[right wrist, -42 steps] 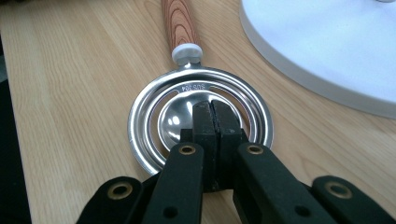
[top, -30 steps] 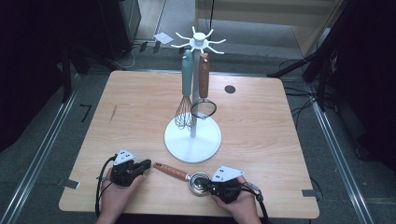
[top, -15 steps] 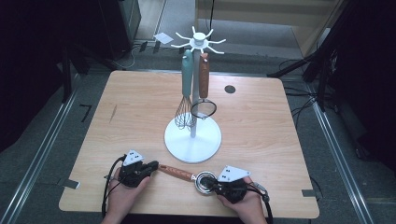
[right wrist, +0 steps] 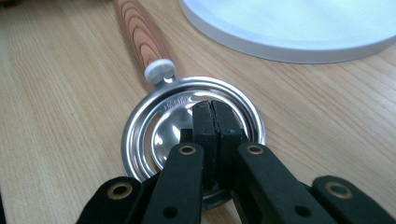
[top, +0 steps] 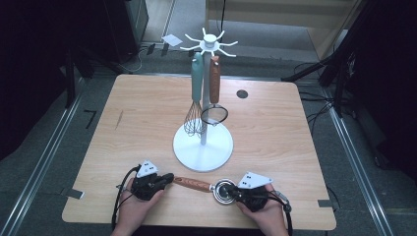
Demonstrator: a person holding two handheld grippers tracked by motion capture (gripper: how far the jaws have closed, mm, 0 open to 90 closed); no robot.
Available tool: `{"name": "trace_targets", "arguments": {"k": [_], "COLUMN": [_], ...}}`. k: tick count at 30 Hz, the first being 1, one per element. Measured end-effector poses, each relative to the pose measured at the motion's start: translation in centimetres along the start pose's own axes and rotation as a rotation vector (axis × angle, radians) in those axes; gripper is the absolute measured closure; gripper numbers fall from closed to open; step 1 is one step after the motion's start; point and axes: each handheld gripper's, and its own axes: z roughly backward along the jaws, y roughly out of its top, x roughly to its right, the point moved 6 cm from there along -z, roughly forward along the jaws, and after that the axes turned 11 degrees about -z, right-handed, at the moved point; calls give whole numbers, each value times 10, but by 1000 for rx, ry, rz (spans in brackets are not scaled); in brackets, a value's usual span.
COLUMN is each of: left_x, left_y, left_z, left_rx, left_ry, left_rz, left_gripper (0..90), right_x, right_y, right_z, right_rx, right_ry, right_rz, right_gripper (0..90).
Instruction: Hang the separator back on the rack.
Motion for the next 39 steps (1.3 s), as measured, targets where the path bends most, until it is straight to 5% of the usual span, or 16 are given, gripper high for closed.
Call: {"name": "trace_targets", "arguments": {"k": [7, 13, 22, 25, 32, 39], "left_x": [11, 22, 29, 30, 29, 12], "left_y": [2, 4, 5, 5, 4, 4], "left_z": [-4, -8, -10, -11, -9, 5], "left_rx": [1, 0, 3, 3, 4, 28], "left_ry": [-28, -50, -70, -71, -82, -62], "left_rz": [-16, -34, -49, -50, -45, -12], "left_gripper": [882, 883, 874, 874, 846, 826], "right_x": [4, 4, -11, -12, -16, -19], "right_y": [3, 10, 20, 24, 29, 41], "right_z": [10, 13, 16, 17, 6, 1], "right_rx": [-10, -20, -146, -200, -331, -373], "right_ry": [32, 61, 48, 53, 48, 70], "right_rz": [-8, 48, 207, 212, 297, 313], "right_gripper": [876, 824, 733, 654, 670, 638]}}
